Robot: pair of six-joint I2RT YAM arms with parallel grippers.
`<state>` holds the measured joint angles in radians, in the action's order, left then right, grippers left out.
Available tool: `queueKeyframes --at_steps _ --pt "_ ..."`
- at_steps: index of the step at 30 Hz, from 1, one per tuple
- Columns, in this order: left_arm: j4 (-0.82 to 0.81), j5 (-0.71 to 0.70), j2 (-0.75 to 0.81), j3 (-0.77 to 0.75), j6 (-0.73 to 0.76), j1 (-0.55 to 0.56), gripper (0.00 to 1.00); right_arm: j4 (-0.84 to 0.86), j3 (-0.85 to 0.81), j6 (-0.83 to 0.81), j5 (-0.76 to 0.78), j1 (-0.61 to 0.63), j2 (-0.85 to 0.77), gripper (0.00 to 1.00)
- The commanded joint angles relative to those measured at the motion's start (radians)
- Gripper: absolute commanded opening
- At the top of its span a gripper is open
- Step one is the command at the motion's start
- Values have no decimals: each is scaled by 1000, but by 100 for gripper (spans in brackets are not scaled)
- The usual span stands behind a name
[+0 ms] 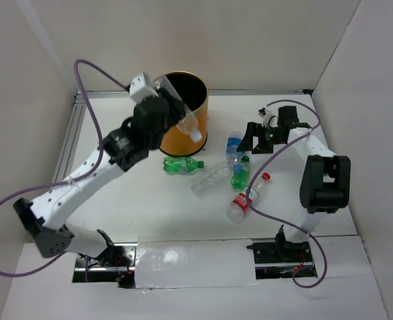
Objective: Put the plastic bottles in the bin
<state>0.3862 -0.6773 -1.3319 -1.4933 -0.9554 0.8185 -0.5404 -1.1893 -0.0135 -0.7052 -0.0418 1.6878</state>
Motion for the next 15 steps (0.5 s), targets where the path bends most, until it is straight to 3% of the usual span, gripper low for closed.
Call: queueKeyframes --at_steps 1,5,8,10,11,12,13,15 --pt "-127 -48 -137 -180 152 -119 0 -21 -27 27 -22 3 7 100" --pt "-116 -47 -305 -414 164 -231 5 -21 -36 18 -22 13 36 100" --pt "-84 -70 -418 -482 185 -292 8 -10 -46 18 -46 22 73 100" --pt "-41 -79 -493 -539 185 -318 17 -10 -59 18 -57 33 117 100" --pt "-15 -68 -516 -559 185 -329 26 -10 -70 18 -57 33 133 100" --pt "31 -68 -535 -594 185 -329 49 -10 -93 18 -57 45 147 100" --pt "46 -68 -549 -604 199 -341 63 -19 -104 18 -57 55 174 100" --pt "60 -45 -559 -613 233 -341 85 -20 -133 27 -42 69 202 100"
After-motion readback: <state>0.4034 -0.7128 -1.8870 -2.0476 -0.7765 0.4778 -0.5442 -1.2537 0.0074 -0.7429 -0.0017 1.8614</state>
